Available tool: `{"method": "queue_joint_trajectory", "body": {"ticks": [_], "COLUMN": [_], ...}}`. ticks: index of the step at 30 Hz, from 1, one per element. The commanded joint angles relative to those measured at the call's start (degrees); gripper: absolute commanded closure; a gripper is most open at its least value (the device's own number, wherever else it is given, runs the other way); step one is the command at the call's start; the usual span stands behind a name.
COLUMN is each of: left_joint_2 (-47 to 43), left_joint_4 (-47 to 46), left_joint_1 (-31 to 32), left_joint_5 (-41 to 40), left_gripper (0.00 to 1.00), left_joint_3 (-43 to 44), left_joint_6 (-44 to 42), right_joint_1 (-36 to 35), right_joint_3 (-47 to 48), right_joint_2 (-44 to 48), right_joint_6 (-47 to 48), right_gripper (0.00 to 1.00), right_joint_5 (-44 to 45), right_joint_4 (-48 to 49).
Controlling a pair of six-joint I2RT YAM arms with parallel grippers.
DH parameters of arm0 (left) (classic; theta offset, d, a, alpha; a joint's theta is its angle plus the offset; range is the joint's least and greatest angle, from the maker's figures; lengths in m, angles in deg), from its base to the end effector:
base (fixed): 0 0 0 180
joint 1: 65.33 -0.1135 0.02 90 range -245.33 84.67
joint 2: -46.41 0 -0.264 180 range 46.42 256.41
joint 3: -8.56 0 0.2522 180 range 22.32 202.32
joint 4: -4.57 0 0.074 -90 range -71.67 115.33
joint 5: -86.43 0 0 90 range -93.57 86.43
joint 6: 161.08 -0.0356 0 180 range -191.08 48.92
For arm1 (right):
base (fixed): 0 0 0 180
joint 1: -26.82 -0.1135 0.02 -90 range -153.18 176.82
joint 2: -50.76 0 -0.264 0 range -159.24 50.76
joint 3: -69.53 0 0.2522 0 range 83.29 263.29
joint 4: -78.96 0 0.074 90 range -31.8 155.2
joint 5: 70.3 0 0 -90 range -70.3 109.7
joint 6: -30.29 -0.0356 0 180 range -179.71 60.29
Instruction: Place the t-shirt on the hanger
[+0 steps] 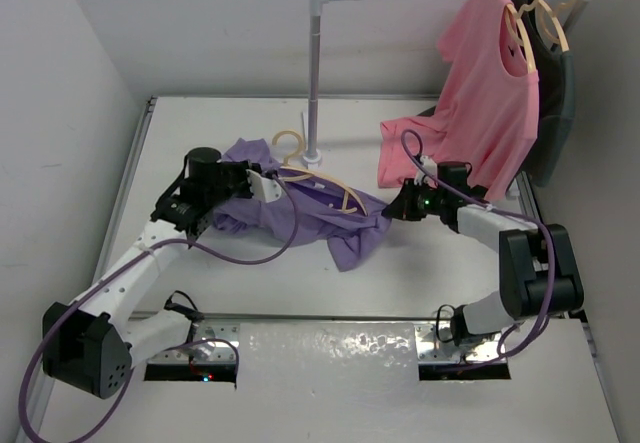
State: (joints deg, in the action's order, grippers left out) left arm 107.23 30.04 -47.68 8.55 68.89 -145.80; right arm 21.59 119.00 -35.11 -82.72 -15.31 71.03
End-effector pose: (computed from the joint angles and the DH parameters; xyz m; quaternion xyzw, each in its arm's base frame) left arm 0.2277 -0.0803 0.2942 0.6471 0.5433 0.1732 0.5060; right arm 0.2748 0.0457 0.1551 0.0205 0.8864 0.3591 0.2913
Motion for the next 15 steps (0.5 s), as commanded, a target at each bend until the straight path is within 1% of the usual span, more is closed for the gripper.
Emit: {"method": "queue_joint_trajectory", "body": {"ticks": [1,4,7,8,10,11,13,15], "left_joint_2": [-0.09,0.27,0.27,0.62,1.84,2.2,2.46,2.29], "left_joint_4": [-9.31,-10.91,-17.13,-17.94,-19.17,-19.52,-21.53,-22.16], "left_joint_1": [-1.92,-1.83,-1.65,-1.65,-1.57,-1.57,-1.48,-1.3], "left_joint_5": [-9.38,-11.41,-15.62,-16.59,-18.52,-18.97,-19.76,-19.5], "left_gripper": [1.0,1.0,1.0,1.0,1.0,1.0,1.0,1.0], "left_joint_3": [4.76,3.8,0.81,0.28,0.37,0.28,-1.2,-2.44], "left_joint_6": [5.81,3.28,-0.51,-1.13,-1.83,-2.36,-5.08,-7.88], "right_joint_1": [1.81,1.63,0.5,-0.03,-1.87,-2.23,-2.93,-3.72], "right_joint_3": [-1.16,-1.16,1.29,2.86,4.37,5.42,6.13,8.06], "right_joint_2": [2.19,4.38,6.66,7.2,8.51,8.78,9.4,9.58], "right_joint_6": [5.77,7.79,10.95,11.92,15.35,16.49,16.94,18.34], "right_gripper": [1.0,1.0,1.0,1.0,1.0,1.0,1.0,1.0], "right_joint_5": [5.56,4.6,3.19,3.01,2.4,1.44,-2.5,-4.36], "right_joint_4": [-5.64,-8.45,-14.15,-17.65,-21.28,-23.9,-25.5,-28.66]}}
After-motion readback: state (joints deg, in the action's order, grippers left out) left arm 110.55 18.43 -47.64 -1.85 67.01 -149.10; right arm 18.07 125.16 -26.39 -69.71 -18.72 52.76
